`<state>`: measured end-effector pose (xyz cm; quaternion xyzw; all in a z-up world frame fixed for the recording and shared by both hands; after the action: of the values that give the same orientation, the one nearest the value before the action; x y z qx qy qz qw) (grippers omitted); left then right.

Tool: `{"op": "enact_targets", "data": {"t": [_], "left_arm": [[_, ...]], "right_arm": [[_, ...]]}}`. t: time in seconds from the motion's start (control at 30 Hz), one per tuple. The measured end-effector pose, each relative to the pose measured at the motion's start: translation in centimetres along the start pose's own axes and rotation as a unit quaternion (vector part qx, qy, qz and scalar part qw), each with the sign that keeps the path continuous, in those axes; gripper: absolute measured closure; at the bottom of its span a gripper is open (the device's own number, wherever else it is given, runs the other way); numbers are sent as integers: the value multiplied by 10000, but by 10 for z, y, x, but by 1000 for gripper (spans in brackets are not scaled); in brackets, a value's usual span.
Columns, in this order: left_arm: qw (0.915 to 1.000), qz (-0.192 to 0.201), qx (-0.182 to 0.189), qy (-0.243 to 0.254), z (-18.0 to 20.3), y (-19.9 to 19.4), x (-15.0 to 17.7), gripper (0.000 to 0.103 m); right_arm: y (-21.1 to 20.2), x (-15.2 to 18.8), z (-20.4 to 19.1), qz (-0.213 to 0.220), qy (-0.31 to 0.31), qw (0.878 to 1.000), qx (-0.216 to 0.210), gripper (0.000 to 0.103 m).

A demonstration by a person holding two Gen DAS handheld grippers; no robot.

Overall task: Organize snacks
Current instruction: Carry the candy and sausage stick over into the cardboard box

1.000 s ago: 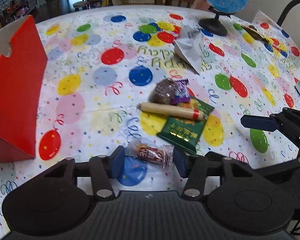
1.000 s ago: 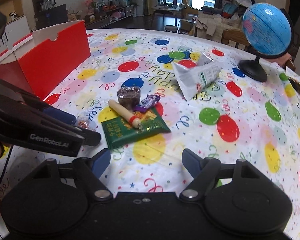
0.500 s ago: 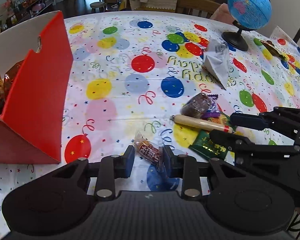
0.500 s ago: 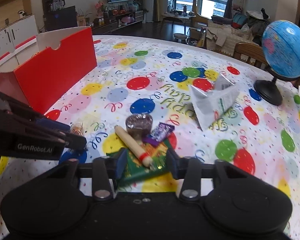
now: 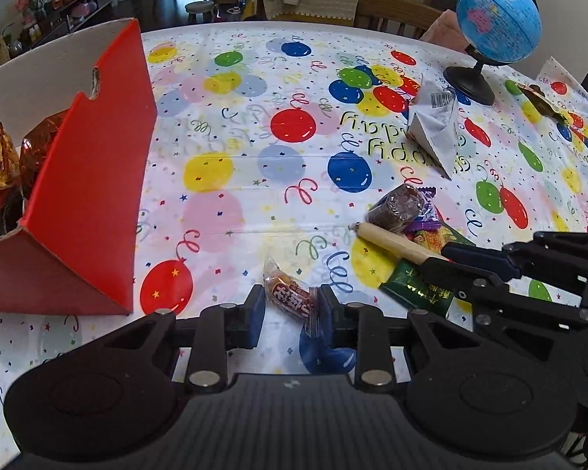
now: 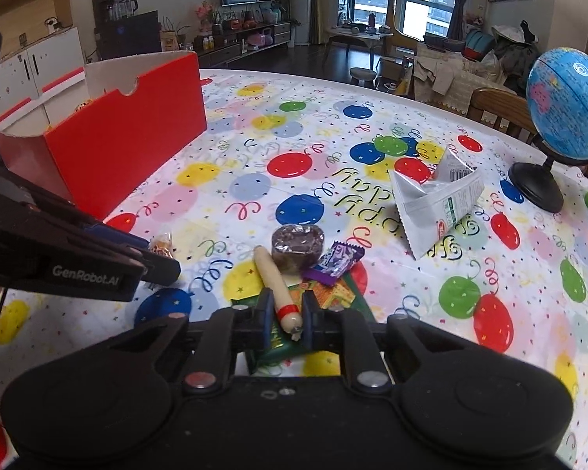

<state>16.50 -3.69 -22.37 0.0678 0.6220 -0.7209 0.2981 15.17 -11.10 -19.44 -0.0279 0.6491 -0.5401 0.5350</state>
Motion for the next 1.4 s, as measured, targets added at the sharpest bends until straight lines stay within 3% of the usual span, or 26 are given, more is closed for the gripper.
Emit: {"op": "enact_targets", "data": {"t": [0.47,0.9,1.4], "left_arm": [[9997,131,111,-176,-10,-45,2,75],[9979,547,324,77,-25,-107,-21,75],[9953,853,430,132,-98,-158,-62,75]], "right_arm": [[-45,-15,-20,307,391,9988,-5,94],[-92,-63,-46,727,402,9958,387,94],[-101,-138,-102,1102,381,9913,612,94]]}}
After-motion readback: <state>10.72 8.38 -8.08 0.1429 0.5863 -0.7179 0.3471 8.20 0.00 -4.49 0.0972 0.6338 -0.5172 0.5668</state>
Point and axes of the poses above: each gripper's, at about its wrist camera, not at the fingertips, and y roughly the way its jaws point, z to its right, x to its underside, the point moved 5 cm from there along y, roughly the way its jaws point, and after that the axes turned 15 degrees about -y, right-handed, at the moved point
